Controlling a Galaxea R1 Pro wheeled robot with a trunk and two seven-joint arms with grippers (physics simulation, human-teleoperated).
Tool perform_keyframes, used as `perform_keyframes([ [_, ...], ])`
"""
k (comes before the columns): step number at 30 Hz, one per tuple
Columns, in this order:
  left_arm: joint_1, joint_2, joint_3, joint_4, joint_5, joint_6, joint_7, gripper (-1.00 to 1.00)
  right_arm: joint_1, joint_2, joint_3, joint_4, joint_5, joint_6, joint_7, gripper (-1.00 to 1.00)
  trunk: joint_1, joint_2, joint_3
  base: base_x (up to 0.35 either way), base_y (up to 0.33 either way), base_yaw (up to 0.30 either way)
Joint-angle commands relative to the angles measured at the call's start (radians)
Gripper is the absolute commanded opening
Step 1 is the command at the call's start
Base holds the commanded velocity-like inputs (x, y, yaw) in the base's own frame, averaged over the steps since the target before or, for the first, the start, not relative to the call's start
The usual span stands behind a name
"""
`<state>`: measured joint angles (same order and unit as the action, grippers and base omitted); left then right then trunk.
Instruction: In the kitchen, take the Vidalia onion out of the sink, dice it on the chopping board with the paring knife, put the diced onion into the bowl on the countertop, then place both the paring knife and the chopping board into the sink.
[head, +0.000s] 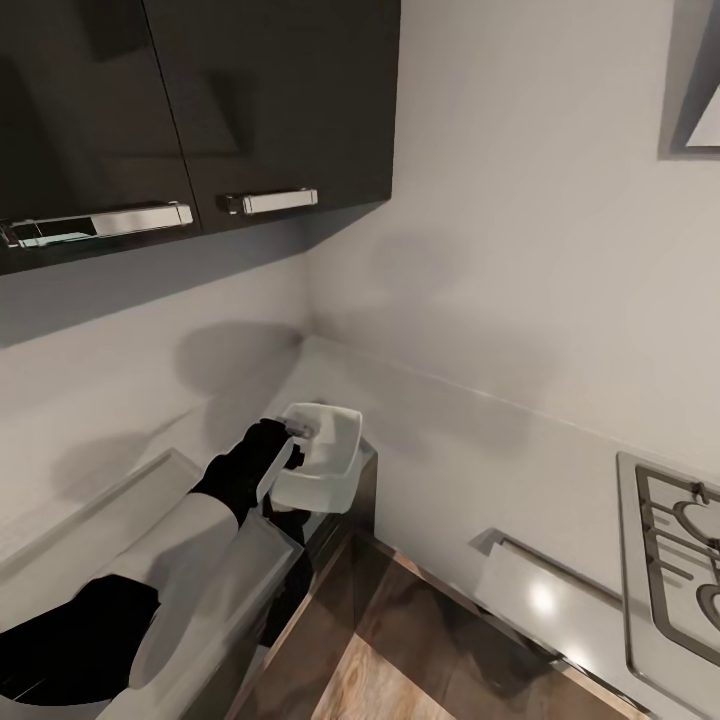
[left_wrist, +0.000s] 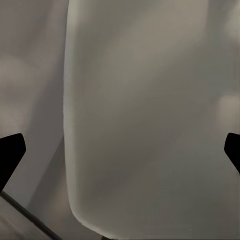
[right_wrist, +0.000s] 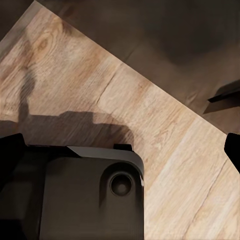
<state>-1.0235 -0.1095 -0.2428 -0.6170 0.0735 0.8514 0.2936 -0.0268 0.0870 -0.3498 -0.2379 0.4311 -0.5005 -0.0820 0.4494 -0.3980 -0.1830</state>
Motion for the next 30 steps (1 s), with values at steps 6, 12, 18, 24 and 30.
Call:
perform_keyframes([
  [6,-0.001,0.001,-0.004,0.004,0.008,0.003,0.007,1.0,-0.001,0.0,-0.005,0.0,0.011,-0.003,-0.006,1.0,0.001,-0.002,-0.002,0.0,0.0,0.0],
  [12,-0.001,0.001,-0.004,0.005,0.008,0.003,0.007,1.0,-0.001,0.001,-0.005,0.001,0.011,-0.003,-0.006,1.0,0.001,-0.002,-0.002,0.0,0.0,0.0],
  [18,-0.001,0.001,-0.004,0.004,0.008,0.003,0.007,1.0,-0.001,0.0,-0.005,0.001,0.011,-0.003,-0.006,1.0,0.001,-0.002,-0.002,0.0,0.0,0.0],
  [24,-0.001,0.002,-0.004,0.003,0.008,0.002,0.007,-1.0,-0.001,0.0,-0.005,0.001,0.011,-0.002,-0.006,1.0,0.001,-0.002,-0.002,0.0,0.0,0.0],
  [30,-0.001,0.002,-0.004,-0.001,0.008,0.003,0.007,-1.0,-0.001,0.001,-0.005,0.001,0.011,-0.002,-0.005,1.0,0.001,-0.002,-0.002,0.0,0.0,0.0],
])
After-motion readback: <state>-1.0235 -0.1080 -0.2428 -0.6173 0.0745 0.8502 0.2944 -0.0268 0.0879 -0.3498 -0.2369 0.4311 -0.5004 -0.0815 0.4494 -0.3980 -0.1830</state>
